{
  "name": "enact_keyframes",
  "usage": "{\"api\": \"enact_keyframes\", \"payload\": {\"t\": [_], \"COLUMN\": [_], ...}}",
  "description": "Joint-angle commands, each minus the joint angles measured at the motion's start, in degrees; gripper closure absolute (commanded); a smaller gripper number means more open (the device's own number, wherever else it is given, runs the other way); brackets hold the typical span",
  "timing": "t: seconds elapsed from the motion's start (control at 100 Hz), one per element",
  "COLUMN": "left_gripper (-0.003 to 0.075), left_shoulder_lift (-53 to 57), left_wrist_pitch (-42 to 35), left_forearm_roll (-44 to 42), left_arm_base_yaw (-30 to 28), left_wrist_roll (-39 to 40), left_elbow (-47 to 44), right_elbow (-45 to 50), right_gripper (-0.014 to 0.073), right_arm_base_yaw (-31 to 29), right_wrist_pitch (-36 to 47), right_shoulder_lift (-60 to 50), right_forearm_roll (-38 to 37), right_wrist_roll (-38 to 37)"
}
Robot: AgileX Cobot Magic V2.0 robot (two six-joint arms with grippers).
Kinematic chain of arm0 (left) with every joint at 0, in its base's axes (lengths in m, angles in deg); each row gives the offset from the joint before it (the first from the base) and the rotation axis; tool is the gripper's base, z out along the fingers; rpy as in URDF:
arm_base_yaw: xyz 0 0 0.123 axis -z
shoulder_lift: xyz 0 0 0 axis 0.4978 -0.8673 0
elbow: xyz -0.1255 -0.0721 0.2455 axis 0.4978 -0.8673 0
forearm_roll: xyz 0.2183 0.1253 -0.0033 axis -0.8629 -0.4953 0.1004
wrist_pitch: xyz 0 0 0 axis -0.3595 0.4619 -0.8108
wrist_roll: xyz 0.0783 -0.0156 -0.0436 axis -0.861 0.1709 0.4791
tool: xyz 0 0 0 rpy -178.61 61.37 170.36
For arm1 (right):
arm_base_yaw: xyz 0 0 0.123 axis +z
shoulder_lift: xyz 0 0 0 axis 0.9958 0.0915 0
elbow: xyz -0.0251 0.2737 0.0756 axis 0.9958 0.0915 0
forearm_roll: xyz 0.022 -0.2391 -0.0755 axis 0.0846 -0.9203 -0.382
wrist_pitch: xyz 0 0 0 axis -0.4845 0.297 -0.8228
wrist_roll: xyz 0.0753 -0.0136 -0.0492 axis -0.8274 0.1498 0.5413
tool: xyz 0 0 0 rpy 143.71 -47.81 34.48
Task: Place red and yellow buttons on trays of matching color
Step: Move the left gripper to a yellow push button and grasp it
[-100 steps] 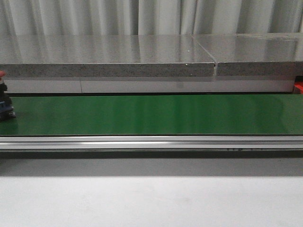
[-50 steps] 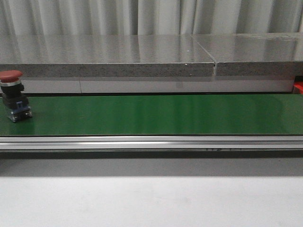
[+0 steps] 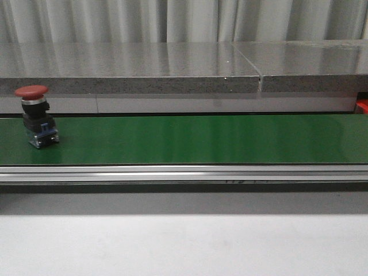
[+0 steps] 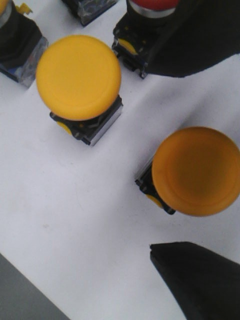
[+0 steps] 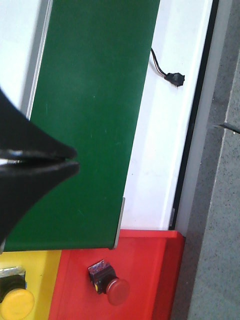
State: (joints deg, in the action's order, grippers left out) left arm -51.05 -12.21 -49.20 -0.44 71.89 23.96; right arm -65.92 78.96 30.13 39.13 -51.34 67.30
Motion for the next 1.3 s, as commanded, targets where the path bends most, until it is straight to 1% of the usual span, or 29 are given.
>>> {"api": "enact_keyframes", "payload": {"t": [0.0, 0.19, 0.24, 0.28, 0.31, 0.38, 0.43, 0.45, 0.51, 0.53, 0.54, 0.57, 0.59, 0.64, 0.84, 0.97, 1.13, 1.29], "left_gripper": [0.006, 0.0063, 0.0081, 0.0116, 0.0149, 0.0259, 0.0367, 0.0395, 0.0518, 0.057, 0.057, 0.0631, 0.0654, 0.0737, 0.0739, 0.0739, 0.0739, 0.0739], "left_shoulder_lift": [1.3, -0.4, -0.4, -0.3, -0.3, -0.3, -0.2, 0.0, 0.6, 1.0, 1.2, 1.8, 2.4, 3.9, 12.5, 18.7, 24.5, 25.8], "left_wrist_pitch": [-2.3, -2.1, -2.1, -2.1, -2.1, -1.9, -1.6, -1.5, -1.6, -1.6, -1.6, -1.7, -1.7, -1.9, -0.3, 0.6, 2.0, 4.1], "left_forearm_roll": [0.0, 0.0, 0.0, 0.1, 0.3, 0.3, 0.3, 0.3, 0.3, 0.3, 0.3, 0.3, 0.3, 0.3, 0.3, 0.3, 0.3, 0.3], "left_arm_base_yaw": [-0.1, -0.1, -0.1, -0.1, -0.1, -0.1, -0.1, -0.1, -0.1, -0.1, -0.1, -0.1, -0.1, -0.1, 0.3, 2.4, 7.9, 14.2], "left_wrist_roll": [0.1, 0.3, 0.6, 0.6, 0.6, 0.6, 0.6, 0.6, 0.6, 0.6, 0.6, 0.6, 0.6, 0.6, 0.6, 0.6, 0.6, 0.2], "left_elbow": [1.2, 1.2, 1.2, 1.2, 1.2, 1.2, 1.2, 1.2, 1.2, 1.2, 1.2, 1.2, 1.2, 1.2, 1.2, 1.2, 1.2, 1.2], "right_elbow": [-1.3, -1.3, -1.3, -1.3, -1.3, -1.3, -1.3, -1.3, -1.3, -1.3, -1.3, -1.3, -1.3, -1.3, -1.3, -1.3, -1.3, -1.3], "right_gripper": [0.0661, 0.0661, 0.0661, 0.0661, 0.0661, 0.0661, 0.0661, 0.0661, 0.0661, 0.0661, 0.0661, 0.0661, 0.0661, 0.0661, 0.0661, 0.0661, 0.0661, 0.0661], "right_arm_base_yaw": [0.1, 0.1, 0.1, 0.1, 0.1, 0.1, 0.1, 0.1, 0.1, 0.1, 0.1, 0.1, 0.1, 0.1, 0.1, 0.1, 0.1, 0.1], "right_wrist_pitch": [3.3, 3.3, 3.3, 3.3, 3.3, 3.3, 3.3, 3.3, 3.3, 3.3, 3.3, 3.3, 3.3, 3.3, 3.3, 3.3, 3.3, 3.3], "right_shoulder_lift": [-0.4, -0.4, -0.4, -0.4, -0.4, -0.4, -0.4, -0.4, -0.4, -0.4, -0.4, -0.4, -0.4, -0.4, -0.4, -0.4, -0.4, -0.4], "right_forearm_roll": [0.6, 0.6, 0.6, 0.6, 0.6, 0.6, 0.6, 0.6, 0.6, 0.6, 0.6, 0.6, 0.6, 0.6, 0.6, 0.6, 0.6, 0.6], "right_wrist_roll": [0.6, 0.6, 0.6, 0.6, 0.6, 0.6, 0.6, 0.6, 0.6, 0.6, 0.6, 0.6, 0.6, 0.6, 0.6, 0.6, 0.6, 0.6]}}
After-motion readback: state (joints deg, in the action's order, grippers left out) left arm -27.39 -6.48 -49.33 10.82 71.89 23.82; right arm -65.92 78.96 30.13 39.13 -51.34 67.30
